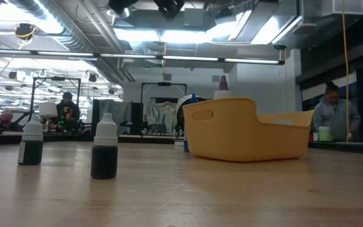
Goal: Pick & Place food coloring
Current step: Put the large yellow food coloring bottle into the yellow bin
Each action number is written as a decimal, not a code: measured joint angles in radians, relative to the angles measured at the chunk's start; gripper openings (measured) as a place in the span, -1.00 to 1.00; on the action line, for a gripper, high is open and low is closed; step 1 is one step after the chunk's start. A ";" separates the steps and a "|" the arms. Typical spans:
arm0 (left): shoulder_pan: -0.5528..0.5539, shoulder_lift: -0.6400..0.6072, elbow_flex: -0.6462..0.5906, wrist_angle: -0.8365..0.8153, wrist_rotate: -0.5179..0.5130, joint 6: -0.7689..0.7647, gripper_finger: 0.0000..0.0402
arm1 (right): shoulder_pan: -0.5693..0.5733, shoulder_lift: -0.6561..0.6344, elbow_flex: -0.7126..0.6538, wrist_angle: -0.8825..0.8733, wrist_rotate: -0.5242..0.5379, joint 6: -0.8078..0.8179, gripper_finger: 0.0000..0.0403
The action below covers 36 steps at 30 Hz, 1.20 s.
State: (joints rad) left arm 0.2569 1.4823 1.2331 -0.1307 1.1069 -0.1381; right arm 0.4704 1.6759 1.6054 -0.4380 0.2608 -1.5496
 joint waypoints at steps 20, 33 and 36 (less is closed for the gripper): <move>-0.098 0.084 0.000 0.264 0.058 -0.147 0.17 | 0.003 0.000 0.000 0.047 -0.001 0.027 -0.27; -0.144 0.160 0.007 0.369 0.075 -0.197 0.17 | 0.003 0.000 0.000 0.052 -0.020 0.028 -0.26; -0.164 0.162 0.026 0.376 0.082 -0.198 0.17 | 0.003 0.000 0.000 0.053 -0.020 0.028 -0.26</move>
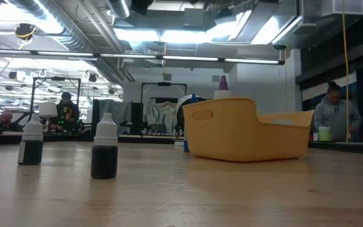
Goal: Pick & Place food coloring
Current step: Put the large yellow food coloring bottle into the yellow bin
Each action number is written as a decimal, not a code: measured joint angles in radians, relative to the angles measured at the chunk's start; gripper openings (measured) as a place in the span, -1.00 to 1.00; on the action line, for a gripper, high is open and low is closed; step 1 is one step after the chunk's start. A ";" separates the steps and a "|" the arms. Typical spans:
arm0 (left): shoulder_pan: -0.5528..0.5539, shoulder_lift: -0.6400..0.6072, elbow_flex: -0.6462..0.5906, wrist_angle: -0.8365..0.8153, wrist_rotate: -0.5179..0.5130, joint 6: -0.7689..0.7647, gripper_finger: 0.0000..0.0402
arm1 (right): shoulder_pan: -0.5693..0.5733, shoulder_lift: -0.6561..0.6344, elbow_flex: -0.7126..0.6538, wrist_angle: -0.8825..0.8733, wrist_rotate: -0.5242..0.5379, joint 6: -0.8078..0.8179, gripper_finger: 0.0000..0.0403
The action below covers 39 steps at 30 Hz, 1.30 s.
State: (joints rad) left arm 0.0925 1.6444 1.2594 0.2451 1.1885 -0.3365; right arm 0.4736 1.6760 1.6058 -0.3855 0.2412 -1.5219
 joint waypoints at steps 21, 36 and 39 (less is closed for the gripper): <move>-0.059 0.000 0.027 -0.002 -0.048 0.035 -0.04 | -0.013 0.000 0.000 0.002 0.001 -0.001 -0.27; -0.060 0.000 0.028 -0.002 -0.050 0.066 -0.44 | -0.013 0.000 0.001 0.006 0.017 -0.001 -0.20; -0.060 0.000 0.028 -0.001 -0.037 0.070 -0.45 | -0.013 0.000 0.001 0.022 0.018 0.001 -0.14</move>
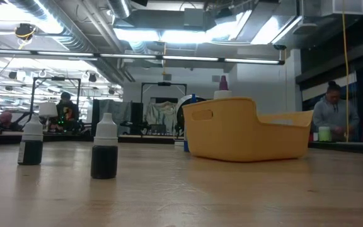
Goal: Pick & Place food coloring
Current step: Put the large yellow food coloring bottle into the yellow bin
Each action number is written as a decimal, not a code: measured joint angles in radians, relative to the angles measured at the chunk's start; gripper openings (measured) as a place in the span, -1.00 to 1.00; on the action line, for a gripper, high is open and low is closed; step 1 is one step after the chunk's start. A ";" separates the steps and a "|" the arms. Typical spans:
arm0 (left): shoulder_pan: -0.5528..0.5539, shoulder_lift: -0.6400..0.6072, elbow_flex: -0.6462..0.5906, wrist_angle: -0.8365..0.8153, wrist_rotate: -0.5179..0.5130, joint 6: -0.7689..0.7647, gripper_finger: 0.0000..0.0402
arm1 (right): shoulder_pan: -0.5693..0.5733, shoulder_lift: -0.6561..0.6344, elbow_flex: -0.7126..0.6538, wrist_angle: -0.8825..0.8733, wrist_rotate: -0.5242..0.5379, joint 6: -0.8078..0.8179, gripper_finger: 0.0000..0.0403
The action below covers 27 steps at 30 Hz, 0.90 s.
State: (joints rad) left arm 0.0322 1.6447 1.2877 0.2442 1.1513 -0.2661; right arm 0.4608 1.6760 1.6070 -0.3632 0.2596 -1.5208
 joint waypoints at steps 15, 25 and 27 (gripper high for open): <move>0.004 -0.002 0.001 0.001 0.006 0.001 -0.46 | 0.029 0.000 -0.002 0.024 0.099 0.024 -0.09; 0.005 -0.002 0.001 0.001 0.020 -0.028 -0.46 | 0.037 0.000 -0.002 0.028 0.165 0.030 -0.09; 0.004 -0.002 0.001 0.001 0.021 -0.035 -0.46 | 0.039 -0.001 -0.002 0.028 0.195 0.032 -0.09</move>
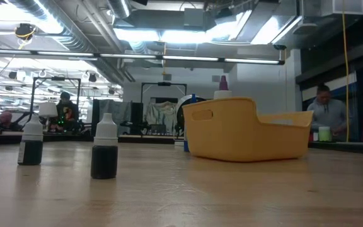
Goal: Pick & Place food coloring
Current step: Put the large yellow food coloring bottle into the yellow bin
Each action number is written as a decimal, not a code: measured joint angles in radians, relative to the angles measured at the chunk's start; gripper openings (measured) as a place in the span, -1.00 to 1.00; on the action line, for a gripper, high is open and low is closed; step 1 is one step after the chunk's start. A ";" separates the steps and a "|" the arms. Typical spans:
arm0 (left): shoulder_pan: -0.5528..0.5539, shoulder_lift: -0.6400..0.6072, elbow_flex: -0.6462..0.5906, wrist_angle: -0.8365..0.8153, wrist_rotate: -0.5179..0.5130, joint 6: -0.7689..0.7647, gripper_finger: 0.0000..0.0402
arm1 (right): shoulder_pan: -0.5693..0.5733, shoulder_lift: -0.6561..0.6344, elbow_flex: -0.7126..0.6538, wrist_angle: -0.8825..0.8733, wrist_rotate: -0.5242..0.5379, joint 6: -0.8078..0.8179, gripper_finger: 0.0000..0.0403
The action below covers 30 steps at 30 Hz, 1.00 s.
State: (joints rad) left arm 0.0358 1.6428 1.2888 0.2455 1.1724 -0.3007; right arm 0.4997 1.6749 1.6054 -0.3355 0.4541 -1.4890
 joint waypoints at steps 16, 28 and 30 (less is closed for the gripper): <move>0.021 0.001 -0.003 -0.012 -0.024 -0.010 -0.48 | 0.091 -0.116 0.000 -0.061 0.464 0.198 -0.09; 0.052 0.002 0.127 -0.477 -0.408 0.224 -0.47 | 0.199 -0.220 0.000 -0.534 0.816 1.378 -0.09; 0.051 0.002 0.199 -0.640 -0.551 0.327 -0.47 | 0.199 -0.226 -0.010 -0.668 0.782 1.613 -0.09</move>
State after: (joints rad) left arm 0.0868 1.6447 1.4879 -0.3950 0.6214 0.0266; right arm 0.6987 1.4492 1.5951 -1.0033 1.2361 0.1242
